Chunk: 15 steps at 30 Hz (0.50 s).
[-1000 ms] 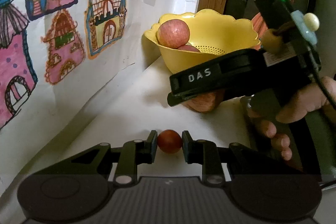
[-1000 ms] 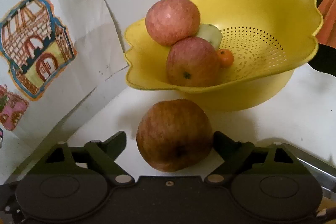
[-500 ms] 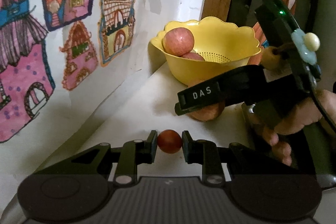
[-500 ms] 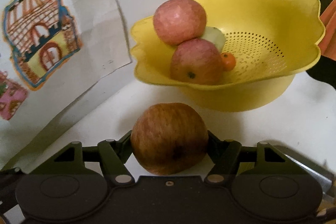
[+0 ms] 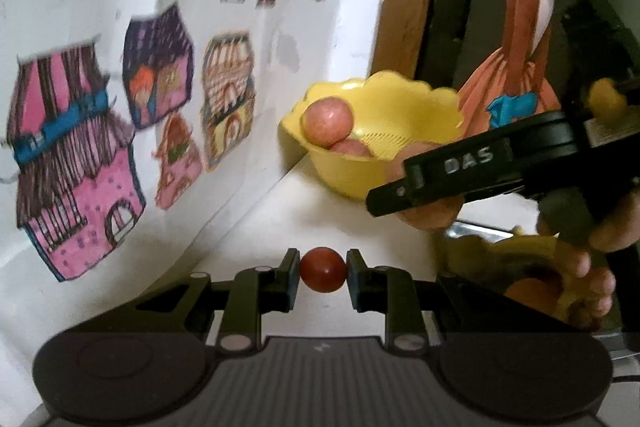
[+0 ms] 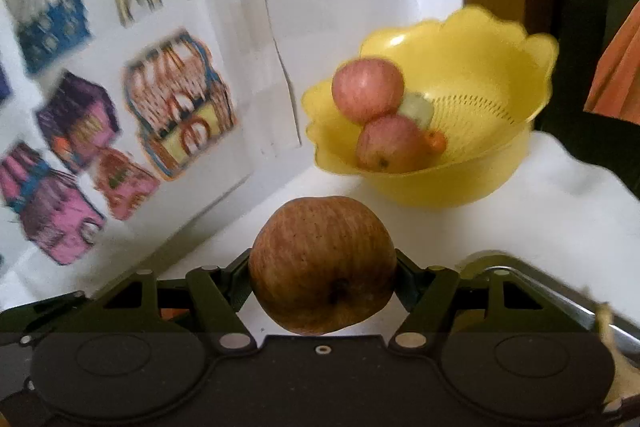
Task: Organize fruits
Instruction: 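Carry the tomato with the left tool to the tray while the right tool carries the apple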
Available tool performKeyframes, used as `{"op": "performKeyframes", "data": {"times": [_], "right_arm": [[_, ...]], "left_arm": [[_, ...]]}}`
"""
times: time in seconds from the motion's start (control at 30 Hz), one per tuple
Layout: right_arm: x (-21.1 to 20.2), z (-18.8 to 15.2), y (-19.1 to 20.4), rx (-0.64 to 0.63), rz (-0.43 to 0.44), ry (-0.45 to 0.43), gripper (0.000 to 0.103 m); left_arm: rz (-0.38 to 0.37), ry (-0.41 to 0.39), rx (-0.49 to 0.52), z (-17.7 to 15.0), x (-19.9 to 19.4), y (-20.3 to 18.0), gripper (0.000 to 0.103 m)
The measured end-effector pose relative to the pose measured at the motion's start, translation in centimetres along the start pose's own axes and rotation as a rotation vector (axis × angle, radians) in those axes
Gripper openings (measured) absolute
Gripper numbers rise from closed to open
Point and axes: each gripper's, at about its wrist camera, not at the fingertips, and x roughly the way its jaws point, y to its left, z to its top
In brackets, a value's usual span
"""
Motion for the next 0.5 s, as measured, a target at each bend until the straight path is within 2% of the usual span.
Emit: {"op": "performKeyframes", "data": {"times": [0.17, 0.5], "right_arm": [[-5.1, -0.1, -1.7, 0.014, -0.019, -0.045, 0.070], [-12.5, -4.0, -10.4, 0.065, -0.142, -0.085, 0.070]], "left_arm": [[-0.037, -0.036, 0.017, 1.0, -1.6, -2.8, 0.027], [-0.181, -0.076, 0.072, 1.4, -2.1, -11.2, 0.027]]}}
